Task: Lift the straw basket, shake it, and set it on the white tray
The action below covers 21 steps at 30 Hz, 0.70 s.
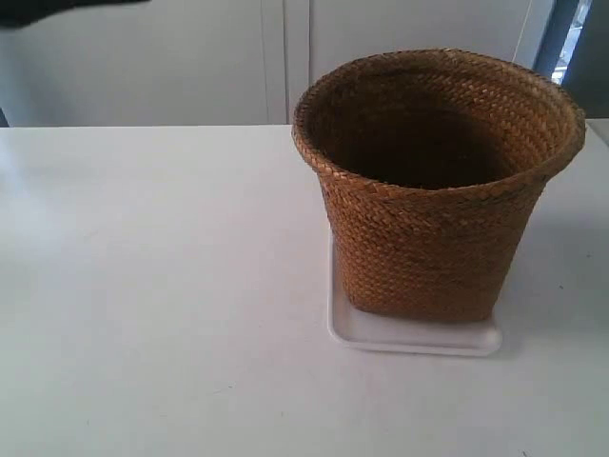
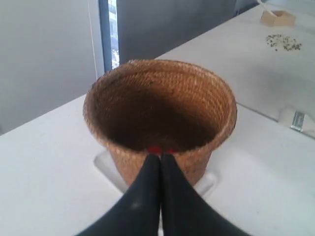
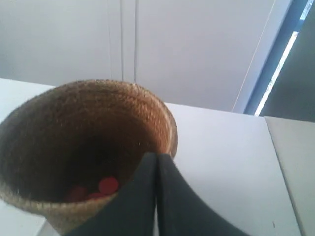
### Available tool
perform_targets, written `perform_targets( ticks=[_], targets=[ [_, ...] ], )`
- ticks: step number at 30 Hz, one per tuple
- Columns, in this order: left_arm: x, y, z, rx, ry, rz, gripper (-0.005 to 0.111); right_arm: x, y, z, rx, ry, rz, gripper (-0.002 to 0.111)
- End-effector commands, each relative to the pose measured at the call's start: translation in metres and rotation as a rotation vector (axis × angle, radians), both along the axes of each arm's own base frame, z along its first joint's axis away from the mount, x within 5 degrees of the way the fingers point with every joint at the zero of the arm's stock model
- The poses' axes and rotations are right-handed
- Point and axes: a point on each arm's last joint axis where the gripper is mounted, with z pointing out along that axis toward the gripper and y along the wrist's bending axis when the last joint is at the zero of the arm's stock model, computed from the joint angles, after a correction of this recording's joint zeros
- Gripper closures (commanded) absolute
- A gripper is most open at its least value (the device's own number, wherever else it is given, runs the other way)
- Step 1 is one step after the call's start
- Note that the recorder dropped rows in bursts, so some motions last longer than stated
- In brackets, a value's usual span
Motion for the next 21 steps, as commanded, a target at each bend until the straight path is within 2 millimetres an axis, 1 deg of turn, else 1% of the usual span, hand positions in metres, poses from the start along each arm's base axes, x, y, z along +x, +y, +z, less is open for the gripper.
perform_targets(
  ticks=[1, 2, 3, 4, 6, 8, 9, 11, 20, 21],
  targets=[
    [-0.038, 0.024, -0.038, 0.086, -0.013, 0.057, 0.107, -0.035, -0.005, -0.055, -0.020, 0.008, -0.004, 0.108],
    [-0.041, 0.028, -0.051, 0.116, 0.001, 0.072, 0.107, -0.039, -0.005, -0.066, -0.026, 0.008, -0.004, 0.108],
    [-0.045, 0.031, -0.064, 0.143, 0.011, 0.088, 0.107, -0.045, -0.006, -0.082, -0.028, 0.023, -0.004, 0.108],
    [-0.048, 0.034, -0.076, 0.154, 0.037, 0.102, 0.107, -0.049, -0.006, -0.092, -0.027, 0.041, -0.004, 0.108],
    [-0.052, 0.036, -0.091, 0.176, 0.063, 0.099, 0.107, -0.059, -0.006, -0.110, 0.018, 0.095, -0.013, 0.108],
    [-0.054, 0.036, -0.101, 0.203, 0.104, 0.083, 0.107, -0.066, -0.007, -0.122, 0.022, 0.155, -0.019, 0.108],
    [-0.057, 0.036, -0.107, 0.232, 0.151, 0.057, 0.107, -0.072, -0.008, -0.129, 0.020, 0.209, -0.028, 0.108],
    [-0.059, 0.036, -0.109, 0.248, 0.177, 0.042, 0.107, -0.079, -0.009, -0.134, 0.018, 0.269, -0.038, 0.108],
    [-0.059, 0.036, -0.109, 0.249, 0.178, 0.041, 0.107, -0.080, -0.010, -0.135, 0.018, 0.278, -0.040, 0.108],
    [-0.058, 0.036, -0.109, 0.269, 0.161, 0.037, 0.107, -0.080, -0.010, -0.135, 0.018, 0.278, -0.040, 0.108]
  ],
)
